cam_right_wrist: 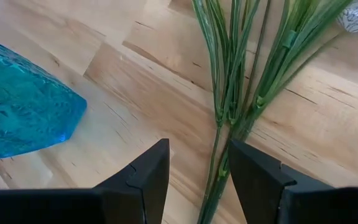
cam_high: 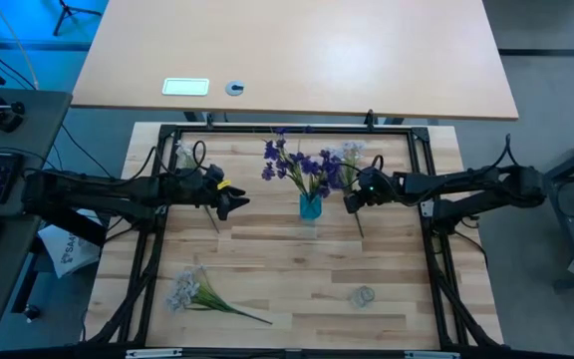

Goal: Sort flowers into vase by color
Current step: Put the top right white flowers into the transparent crystal vase

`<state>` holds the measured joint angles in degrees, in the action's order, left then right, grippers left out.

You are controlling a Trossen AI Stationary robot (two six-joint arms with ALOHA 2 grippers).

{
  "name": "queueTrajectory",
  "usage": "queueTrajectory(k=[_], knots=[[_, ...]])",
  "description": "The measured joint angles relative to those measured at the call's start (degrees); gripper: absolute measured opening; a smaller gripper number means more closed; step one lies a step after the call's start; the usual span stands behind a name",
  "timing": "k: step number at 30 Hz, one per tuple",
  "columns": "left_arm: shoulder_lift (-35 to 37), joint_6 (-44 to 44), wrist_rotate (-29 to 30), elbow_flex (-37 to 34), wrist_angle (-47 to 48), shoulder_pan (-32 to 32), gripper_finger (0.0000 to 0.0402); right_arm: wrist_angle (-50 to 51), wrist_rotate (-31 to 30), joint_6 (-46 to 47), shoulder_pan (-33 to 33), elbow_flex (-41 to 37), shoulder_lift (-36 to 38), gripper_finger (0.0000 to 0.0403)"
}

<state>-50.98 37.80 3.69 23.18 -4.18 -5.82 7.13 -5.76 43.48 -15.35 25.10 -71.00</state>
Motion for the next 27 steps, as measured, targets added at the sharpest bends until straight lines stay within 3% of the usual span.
queueTrajectory(k=[18, 27], knots=[[0.0, -0.1, 0.0, 0.0, 0.0, 0.0, 0.0204, -1.9, 0.0, 0.0, 0.0, 0.0, 0.0, 0.0162], [0.0, 0.1, 0.0, 0.0, 0.1, 0.0, 0.0204, 0.0, -7.1, 0.0, 0.0, 0.0, 0.0, 0.0255]])
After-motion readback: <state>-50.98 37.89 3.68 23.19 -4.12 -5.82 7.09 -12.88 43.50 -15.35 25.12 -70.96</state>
